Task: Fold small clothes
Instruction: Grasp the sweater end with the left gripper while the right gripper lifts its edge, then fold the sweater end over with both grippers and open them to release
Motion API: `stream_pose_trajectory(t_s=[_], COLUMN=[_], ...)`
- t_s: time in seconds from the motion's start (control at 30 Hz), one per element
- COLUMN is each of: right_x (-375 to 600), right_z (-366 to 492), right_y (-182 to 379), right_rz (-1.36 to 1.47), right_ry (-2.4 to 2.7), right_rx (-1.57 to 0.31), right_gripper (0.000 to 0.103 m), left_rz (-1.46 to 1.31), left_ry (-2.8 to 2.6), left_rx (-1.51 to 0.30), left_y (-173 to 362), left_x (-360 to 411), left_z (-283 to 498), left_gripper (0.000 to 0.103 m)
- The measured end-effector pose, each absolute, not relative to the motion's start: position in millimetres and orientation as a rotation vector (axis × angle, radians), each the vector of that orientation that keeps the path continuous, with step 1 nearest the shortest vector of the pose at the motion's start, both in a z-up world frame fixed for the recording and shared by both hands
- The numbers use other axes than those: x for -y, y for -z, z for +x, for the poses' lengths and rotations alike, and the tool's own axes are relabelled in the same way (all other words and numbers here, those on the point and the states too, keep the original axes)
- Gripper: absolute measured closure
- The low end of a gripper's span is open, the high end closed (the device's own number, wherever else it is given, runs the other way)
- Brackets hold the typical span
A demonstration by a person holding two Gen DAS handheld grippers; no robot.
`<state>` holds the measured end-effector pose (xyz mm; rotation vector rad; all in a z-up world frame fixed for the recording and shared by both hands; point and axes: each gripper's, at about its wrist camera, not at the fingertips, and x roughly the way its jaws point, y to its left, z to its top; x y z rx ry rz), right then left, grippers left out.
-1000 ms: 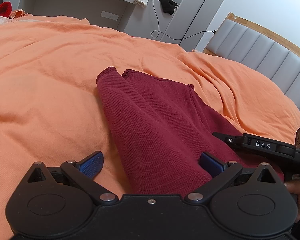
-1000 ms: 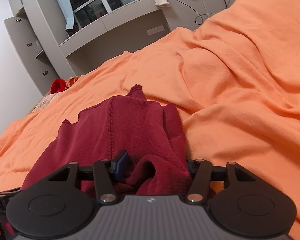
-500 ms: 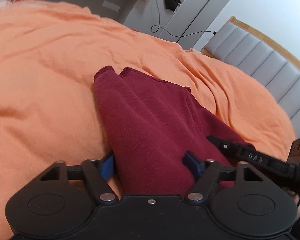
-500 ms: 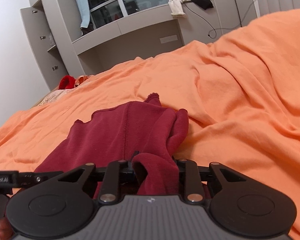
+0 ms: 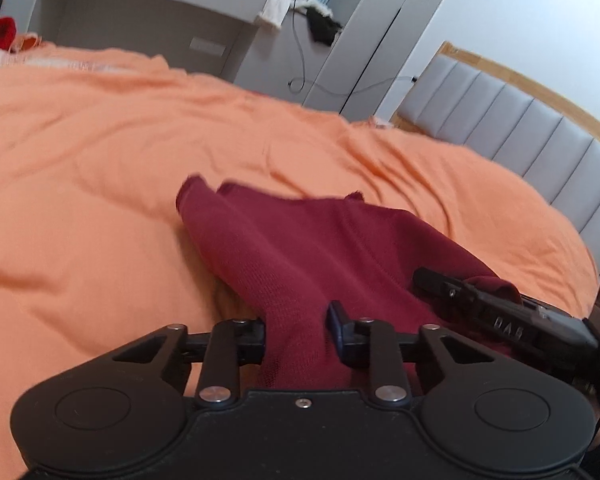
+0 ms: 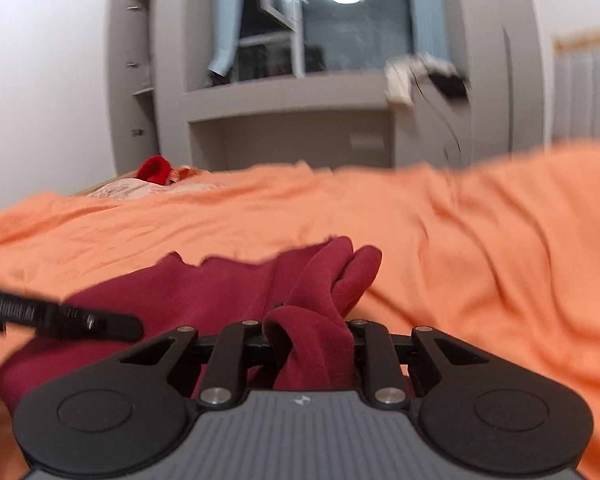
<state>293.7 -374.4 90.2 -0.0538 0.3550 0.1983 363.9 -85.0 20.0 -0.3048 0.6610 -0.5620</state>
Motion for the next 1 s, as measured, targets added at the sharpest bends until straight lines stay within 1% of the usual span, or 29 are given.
stream_pose_trajectory(t_s=[0.1, 0.23, 0.4, 0.47, 0.53, 0.57, 0.63, 0.7, 0.73, 0.8, 0.87, 0.93, 0.97, 1.0], right_x=[351, 314, 285, 278, 274, 273, 273, 273, 272, 270, 269, 268, 271, 273], right_z=[289, 290, 314, 330, 343, 348, 354, 355, 355, 354, 352, 352, 355, 354], right_y=[-94, -92, -85, -75, -63, -58, -51, -46, -44, -41, -37, -35, -36, -37], right_rz=[-0.149, -0.31, -0.345, -0.358, -0.374, -0.376, -0.379, -0.377, -0.375, -0.381, -0.389, -0.39, -0.385, -0.381], right_ry=[-0.218, -0.197, -0.185, -0.182, -0.189, -0.193, -0.193, -0.181, -0.179, -0.172, -0.168, -0.16, -0.157, -0.15], right_rx=[-0.265, -0.094, 0.02, 0.012, -0.054, -0.094, -0.17, -0.198, -0.207, -0.218, -0.227, -0.233, -0.234, -0.234], right_gripper=[0.081, 0.081, 0.081, 0.081, 0.081, 0.081, 0.081, 0.08, 0.08, 0.079, 0.077, 0.075, 0.071, 0.068], left_rz=[-0.285, -0.232, -0.132, -0.098, -0.091, -0.097, -0.094, -0.081, -0.077, -0.079, -0.086, -0.087, -0.09, -0.094], left_ry=[0.529, 0.468, 0.363, 0.326, 0.294, 0.283, 0.257, 0.234, 0.22, 0.213, 0.205, 0.189, 0.181, 0.171], left_rx=[-0.594, -0.485, -0.325, -0.288, -0.303, -0.324, -0.403, -0.47, -0.482, -0.484, -0.491, -0.501, -0.506, -0.51], left_y=[-34, -52, -62, -59, -50, -44, -32, -22, -20, -22, -23, -22, -21, -21], left_x=[78, 64, 57, 56, 54, 53, 57, 62, 64, 63, 55, 53, 51, 49], left_z=[362, 355, 355, 358, 366, 371, 384, 395, 397, 397, 392, 390, 389, 391], left_gripper=[0.078, 0.078, 0.077, 0.076, 0.075, 0.074, 0.07, 0.066, 0.063, 0.062, 0.059, 0.054, 0.052, 0.046])
